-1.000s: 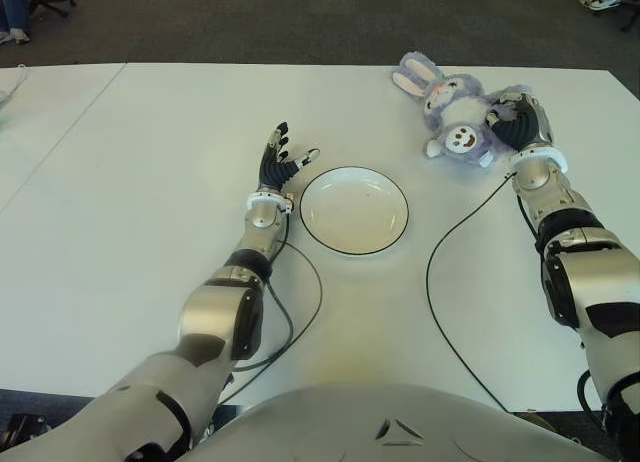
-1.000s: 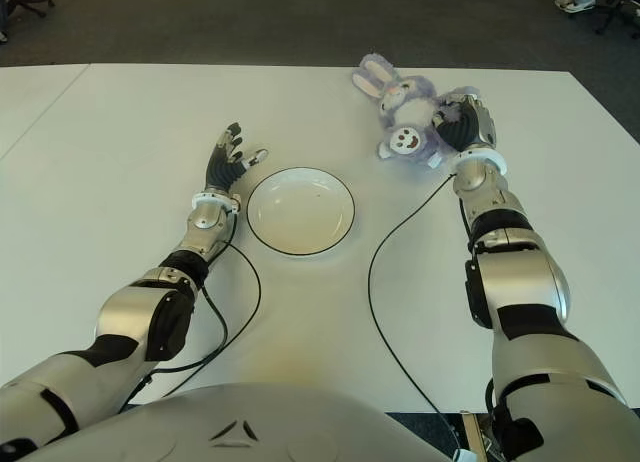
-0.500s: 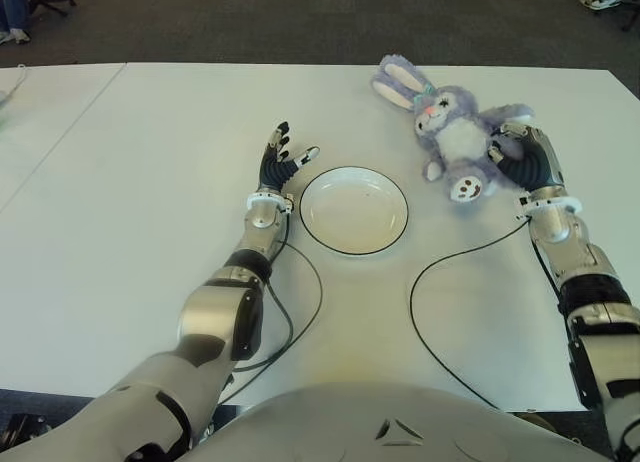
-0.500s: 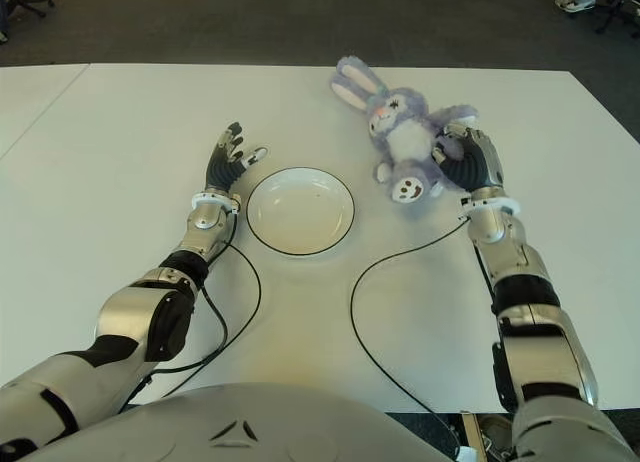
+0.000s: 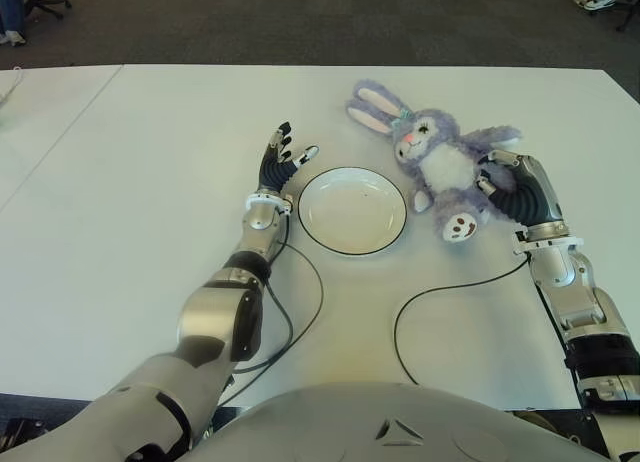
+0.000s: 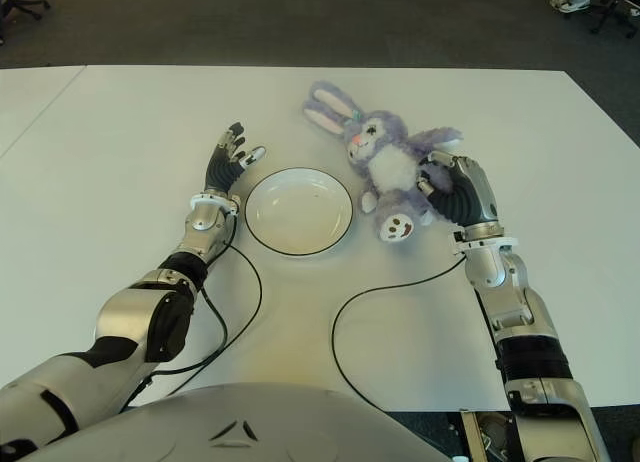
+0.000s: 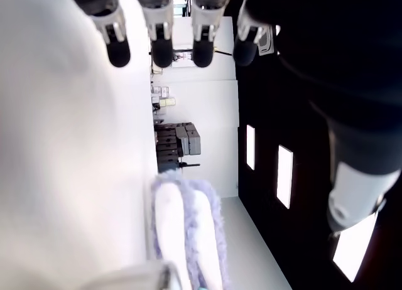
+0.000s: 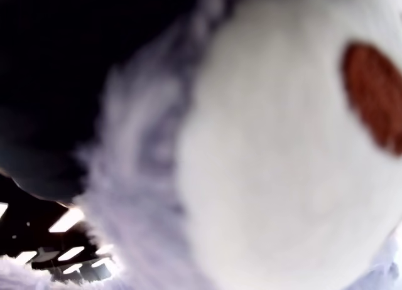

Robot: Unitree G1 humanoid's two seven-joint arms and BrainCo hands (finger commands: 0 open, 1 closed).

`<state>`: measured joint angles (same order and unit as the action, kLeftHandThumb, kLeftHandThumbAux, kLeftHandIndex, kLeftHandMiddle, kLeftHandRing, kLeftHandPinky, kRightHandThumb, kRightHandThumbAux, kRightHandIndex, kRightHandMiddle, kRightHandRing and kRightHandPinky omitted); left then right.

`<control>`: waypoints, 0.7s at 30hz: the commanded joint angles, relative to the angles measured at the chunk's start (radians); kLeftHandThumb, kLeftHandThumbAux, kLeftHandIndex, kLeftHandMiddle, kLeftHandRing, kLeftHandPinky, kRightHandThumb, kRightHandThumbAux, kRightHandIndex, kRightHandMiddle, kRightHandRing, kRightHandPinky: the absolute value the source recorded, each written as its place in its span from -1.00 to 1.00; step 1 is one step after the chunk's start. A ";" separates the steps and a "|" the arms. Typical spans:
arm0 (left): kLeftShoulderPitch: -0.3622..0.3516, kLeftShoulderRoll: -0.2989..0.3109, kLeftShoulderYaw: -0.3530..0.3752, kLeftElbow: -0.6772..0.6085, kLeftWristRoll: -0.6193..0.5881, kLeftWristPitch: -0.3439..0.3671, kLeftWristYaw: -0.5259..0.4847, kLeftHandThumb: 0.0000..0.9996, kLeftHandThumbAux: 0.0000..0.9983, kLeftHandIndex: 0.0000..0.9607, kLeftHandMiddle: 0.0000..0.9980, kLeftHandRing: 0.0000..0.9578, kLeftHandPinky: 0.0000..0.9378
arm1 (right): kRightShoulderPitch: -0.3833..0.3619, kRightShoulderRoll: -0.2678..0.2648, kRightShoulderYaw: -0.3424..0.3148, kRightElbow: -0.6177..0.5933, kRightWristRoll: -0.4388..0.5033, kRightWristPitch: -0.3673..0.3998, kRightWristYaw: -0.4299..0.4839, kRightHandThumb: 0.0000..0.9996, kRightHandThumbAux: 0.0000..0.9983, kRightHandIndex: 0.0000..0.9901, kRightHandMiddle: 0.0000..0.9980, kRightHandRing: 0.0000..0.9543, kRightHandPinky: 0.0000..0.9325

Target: Put the doll into the plate.

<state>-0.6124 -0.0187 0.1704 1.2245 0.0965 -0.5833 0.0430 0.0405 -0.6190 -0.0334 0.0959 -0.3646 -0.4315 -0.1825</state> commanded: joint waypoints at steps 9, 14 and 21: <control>0.201 -0.035 0.013 0.132 -0.006 0.106 -0.034 -1.00 0.36 -0.99 -0.93 -0.94 -0.90 | 0.173 0.016 -0.075 -0.159 0.061 0.027 0.118 0.41 0.43 -0.11 0.76 0.84 0.86; 0.200 -0.031 0.007 0.132 0.001 0.108 -0.028 -1.00 0.36 -0.99 -0.93 -0.94 -0.90 | 0.188 0.031 -0.088 -0.171 0.057 0.034 0.126 0.41 0.43 -0.11 0.76 0.84 0.85; 0.202 -0.031 0.014 0.132 -0.005 0.095 -0.029 -1.00 0.32 -0.99 -0.94 -0.95 -0.94 | 0.170 0.075 -0.094 -0.161 0.076 0.045 0.124 0.41 0.43 -0.11 0.75 0.83 0.85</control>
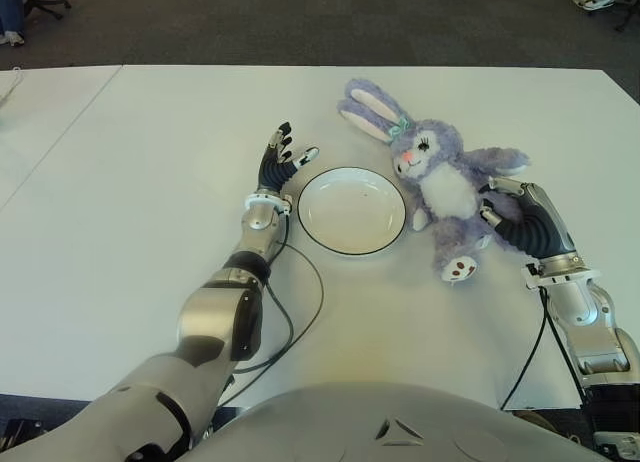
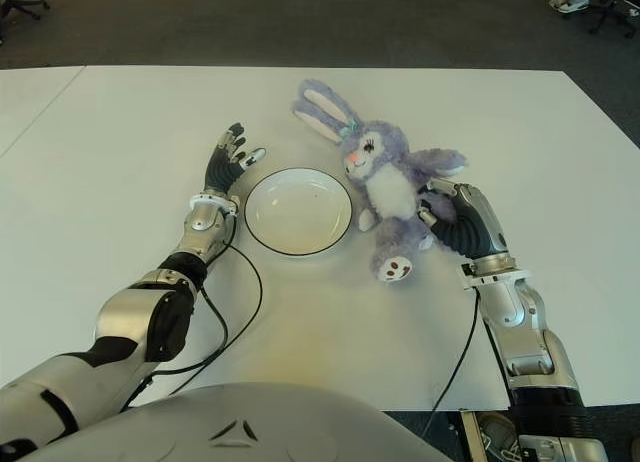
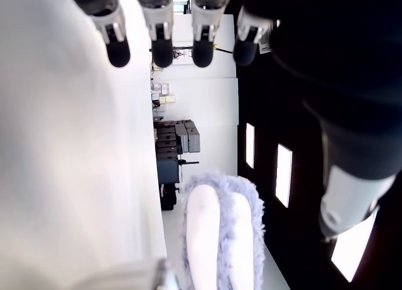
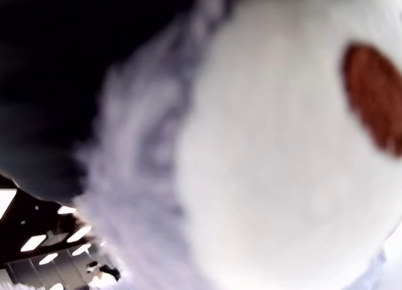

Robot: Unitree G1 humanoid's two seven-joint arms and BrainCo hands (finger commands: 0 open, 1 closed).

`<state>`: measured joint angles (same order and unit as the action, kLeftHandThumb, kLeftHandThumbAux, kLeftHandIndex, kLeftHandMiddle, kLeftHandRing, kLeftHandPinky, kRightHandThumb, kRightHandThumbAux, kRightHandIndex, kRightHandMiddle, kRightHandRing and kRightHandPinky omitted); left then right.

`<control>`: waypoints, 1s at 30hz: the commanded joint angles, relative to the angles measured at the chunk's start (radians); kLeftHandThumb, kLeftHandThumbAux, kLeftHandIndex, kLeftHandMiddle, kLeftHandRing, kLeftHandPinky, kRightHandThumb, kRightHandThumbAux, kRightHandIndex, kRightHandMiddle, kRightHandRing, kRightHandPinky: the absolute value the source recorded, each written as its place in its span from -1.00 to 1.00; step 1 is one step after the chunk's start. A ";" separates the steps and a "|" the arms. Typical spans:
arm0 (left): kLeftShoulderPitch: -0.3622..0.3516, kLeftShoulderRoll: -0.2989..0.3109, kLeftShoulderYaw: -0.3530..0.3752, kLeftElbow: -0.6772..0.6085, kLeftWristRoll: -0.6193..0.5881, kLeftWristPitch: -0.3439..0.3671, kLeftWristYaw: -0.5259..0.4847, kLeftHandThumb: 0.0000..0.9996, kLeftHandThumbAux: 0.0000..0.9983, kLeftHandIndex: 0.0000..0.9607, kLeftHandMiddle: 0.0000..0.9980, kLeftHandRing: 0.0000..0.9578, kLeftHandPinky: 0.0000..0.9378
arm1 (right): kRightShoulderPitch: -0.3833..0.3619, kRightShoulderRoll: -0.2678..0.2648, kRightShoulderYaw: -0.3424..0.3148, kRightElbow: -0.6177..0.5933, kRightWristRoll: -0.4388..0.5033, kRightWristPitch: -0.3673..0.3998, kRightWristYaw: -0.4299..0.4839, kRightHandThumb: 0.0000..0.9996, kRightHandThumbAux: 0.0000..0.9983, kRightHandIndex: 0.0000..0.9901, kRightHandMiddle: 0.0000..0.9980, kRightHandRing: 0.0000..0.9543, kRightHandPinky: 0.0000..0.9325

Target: Put the doll into the plate.

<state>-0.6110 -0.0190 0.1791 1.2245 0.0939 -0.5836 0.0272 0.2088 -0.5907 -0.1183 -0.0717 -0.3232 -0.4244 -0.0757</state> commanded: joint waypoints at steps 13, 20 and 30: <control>0.199 -0.027 0.004 0.134 -0.001 0.111 -0.012 -1.00 0.28 -0.98 -0.91 -0.93 -0.90 | -0.057 0.104 -0.013 0.041 0.012 0.062 -0.007 0.41 0.43 -0.11 0.73 0.81 0.86; 0.201 -0.025 0.002 0.134 0.001 0.100 -0.010 -1.00 0.28 -0.98 -0.91 -0.93 -0.91 | -0.092 0.125 -0.019 0.058 -0.006 0.064 -0.034 0.41 0.43 -0.11 0.71 0.80 0.83; 0.201 -0.028 0.002 0.137 0.003 0.109 0.000 -1.00 0.23 -0.97 -0.92 -0.94 -0.93 | -0.210 0.122 -0.040 0.103 -0.001 0.044 -0.057 0.41 0.43 -0.11 0.70 0.80 0.83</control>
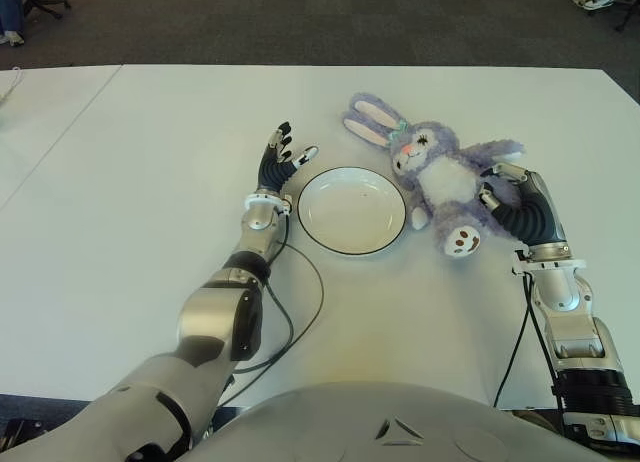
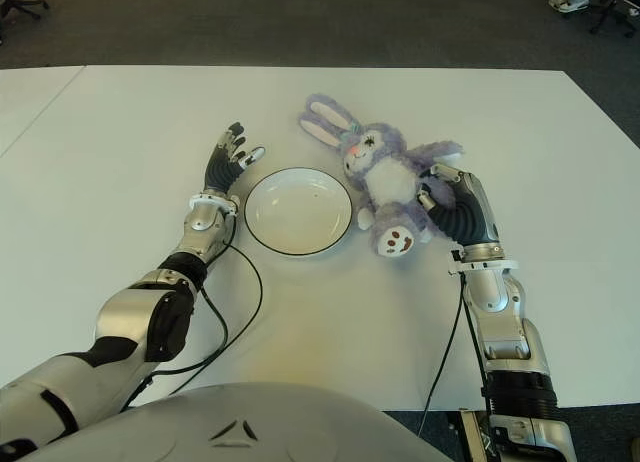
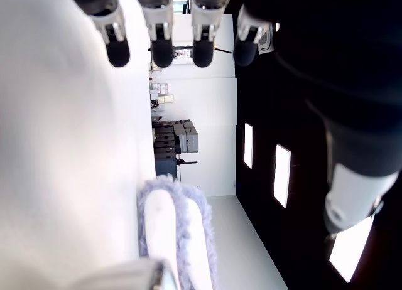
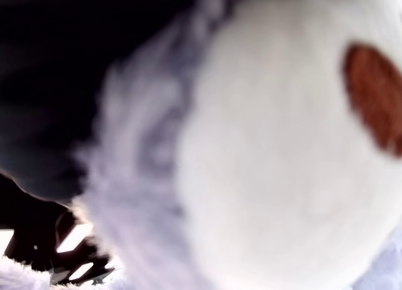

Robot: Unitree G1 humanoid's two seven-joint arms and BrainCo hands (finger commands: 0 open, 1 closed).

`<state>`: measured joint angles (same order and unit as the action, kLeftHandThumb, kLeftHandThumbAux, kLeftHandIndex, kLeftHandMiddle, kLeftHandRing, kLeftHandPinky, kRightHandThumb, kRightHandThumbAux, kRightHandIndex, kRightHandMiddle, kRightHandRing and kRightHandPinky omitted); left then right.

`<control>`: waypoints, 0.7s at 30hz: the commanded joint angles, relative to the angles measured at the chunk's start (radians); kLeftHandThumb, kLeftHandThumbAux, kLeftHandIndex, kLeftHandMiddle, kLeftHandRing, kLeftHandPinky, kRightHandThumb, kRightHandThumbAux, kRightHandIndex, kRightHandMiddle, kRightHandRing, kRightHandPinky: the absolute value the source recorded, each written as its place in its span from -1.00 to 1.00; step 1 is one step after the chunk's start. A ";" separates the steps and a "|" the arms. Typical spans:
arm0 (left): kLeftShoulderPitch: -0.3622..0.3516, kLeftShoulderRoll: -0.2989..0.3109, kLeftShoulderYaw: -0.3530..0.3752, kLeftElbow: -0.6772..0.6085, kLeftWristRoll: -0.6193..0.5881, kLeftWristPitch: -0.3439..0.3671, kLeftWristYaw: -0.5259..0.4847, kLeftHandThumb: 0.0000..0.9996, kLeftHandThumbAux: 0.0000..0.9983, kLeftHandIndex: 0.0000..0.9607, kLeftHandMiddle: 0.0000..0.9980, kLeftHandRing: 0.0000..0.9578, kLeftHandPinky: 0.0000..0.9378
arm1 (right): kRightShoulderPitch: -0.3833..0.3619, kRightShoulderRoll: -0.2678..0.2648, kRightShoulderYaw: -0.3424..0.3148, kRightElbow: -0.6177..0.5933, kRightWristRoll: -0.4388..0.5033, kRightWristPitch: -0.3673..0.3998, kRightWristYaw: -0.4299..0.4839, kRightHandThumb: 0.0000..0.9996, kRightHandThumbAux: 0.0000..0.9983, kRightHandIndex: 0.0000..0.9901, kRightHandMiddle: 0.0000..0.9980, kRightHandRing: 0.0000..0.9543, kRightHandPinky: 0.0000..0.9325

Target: Put the doll into the plate.

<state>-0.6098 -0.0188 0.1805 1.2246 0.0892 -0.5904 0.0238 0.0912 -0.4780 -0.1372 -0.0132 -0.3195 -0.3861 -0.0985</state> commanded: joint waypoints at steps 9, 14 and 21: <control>0.196 -0.028 -0.004 0.134 0.008 0.113 0.002 -1.00 0.25 -0.96 -0.90 -0.93 -0.92 | -0.194 -0.019 -0.034 0.069 -0.056 -0.024 -0.089 0.41 0.43 -0.11 0.70 0.80 0.83; 0.196 -0.029 -0.005 0.134 0.010 0.109 0.012 -1.00 0.23 -0.95 -0.90 -0.93 -0.92 | -0.238 -0.028 -0.036 0.067 -0.071 -0.016 -0.099 0.40 0.43 -0.11 0.70 0.80 0.83; 0.192 -0.027 -0.009 0.135 0.014 0.127 0.015 -1.00 0.24 -0.96 -0.90 -0.92 -0.90 | -0.287 -0.034 -0.034 0.083 -0.100 -0.026 -0.130 0.40 0.43 -0.11 0.70 0.80 0.83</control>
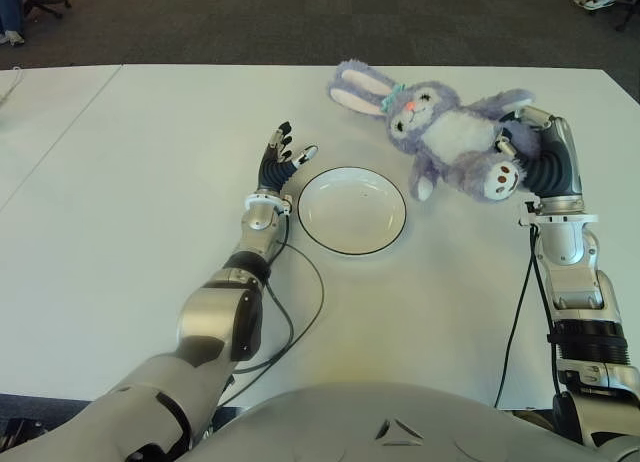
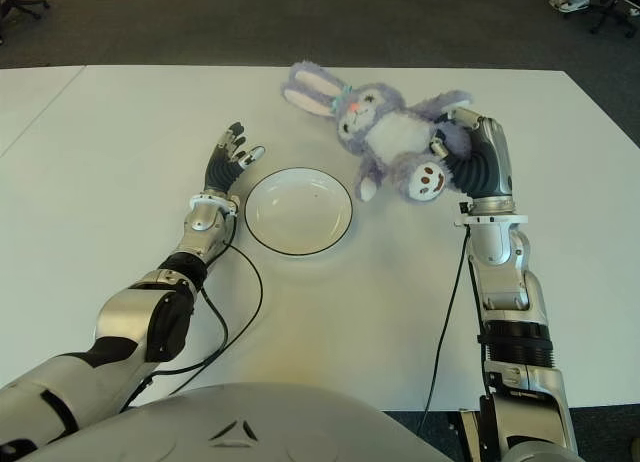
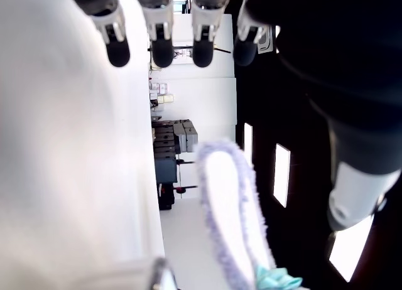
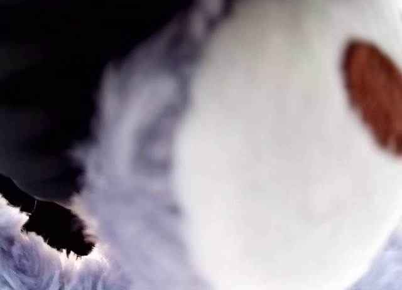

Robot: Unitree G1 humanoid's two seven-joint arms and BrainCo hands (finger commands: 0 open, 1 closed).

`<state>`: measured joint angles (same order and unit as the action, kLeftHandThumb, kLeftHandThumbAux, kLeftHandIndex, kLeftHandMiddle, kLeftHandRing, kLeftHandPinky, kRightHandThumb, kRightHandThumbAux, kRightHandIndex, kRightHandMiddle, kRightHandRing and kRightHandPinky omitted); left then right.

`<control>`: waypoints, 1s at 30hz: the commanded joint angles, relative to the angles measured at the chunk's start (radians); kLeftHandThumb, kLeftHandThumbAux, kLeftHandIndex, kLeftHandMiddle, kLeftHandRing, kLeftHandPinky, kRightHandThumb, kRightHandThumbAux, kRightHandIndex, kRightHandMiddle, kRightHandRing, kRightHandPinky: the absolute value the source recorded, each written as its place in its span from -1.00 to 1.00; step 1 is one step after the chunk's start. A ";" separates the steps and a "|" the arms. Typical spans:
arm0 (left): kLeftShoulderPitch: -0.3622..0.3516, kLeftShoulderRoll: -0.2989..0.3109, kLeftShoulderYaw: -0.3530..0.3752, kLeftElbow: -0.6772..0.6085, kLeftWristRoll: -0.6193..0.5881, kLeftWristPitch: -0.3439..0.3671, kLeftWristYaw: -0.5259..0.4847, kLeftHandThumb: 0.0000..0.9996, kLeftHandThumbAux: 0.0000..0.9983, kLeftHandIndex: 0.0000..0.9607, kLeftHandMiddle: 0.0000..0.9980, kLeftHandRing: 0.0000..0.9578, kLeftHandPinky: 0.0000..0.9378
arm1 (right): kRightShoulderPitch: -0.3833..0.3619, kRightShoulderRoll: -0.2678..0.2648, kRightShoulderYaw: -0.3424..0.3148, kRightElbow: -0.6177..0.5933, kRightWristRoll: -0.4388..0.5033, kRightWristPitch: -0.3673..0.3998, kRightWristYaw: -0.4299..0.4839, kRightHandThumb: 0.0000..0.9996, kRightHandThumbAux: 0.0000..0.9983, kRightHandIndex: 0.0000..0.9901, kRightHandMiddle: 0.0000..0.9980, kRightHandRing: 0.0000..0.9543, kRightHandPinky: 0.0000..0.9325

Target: Put the doll into the plate.

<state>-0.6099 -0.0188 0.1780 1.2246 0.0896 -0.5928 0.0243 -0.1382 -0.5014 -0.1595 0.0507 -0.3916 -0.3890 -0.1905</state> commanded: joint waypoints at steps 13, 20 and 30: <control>0.193 -0.031 -0.003 0.135 0.010 0.125 0.010 -1.00 0.26 -0.97 -0.91 -0.92 -0.89 | -0.142 -0.018 0.002 0.021 -0.063 -0.021 -0.053 0.40 0.44 -0.12 0.70 0.79 0.80; 0.192 -0.026 -0.010 0.135 0.017 0.126 0.015 -1.00 0.25 -0.98 -0.91 -0.92 -0.90 | -0.169 -0.013 0.011 0.006 -0.086 -0.025 -0.061 0.40 0.44 -0.12 0.70 0.79 0.79; 0.194 -0.028 -0.015 0.134 0.027 0.118 0.027 -1.00 0.25 -0.97 -0.91 -0.92 -0.89 | -0.186 0.000 0.034 -0.024 -0.111 -0.026 -0.056 0.40 0.44 -0.11 0.70 0.80 0.80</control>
<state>-0.6101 -0.0189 0.1761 1.2246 0.0982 -0.5928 0.0265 -0.2928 -0.5109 -0.1438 0.0547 -0.4891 -0.3995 -0.2361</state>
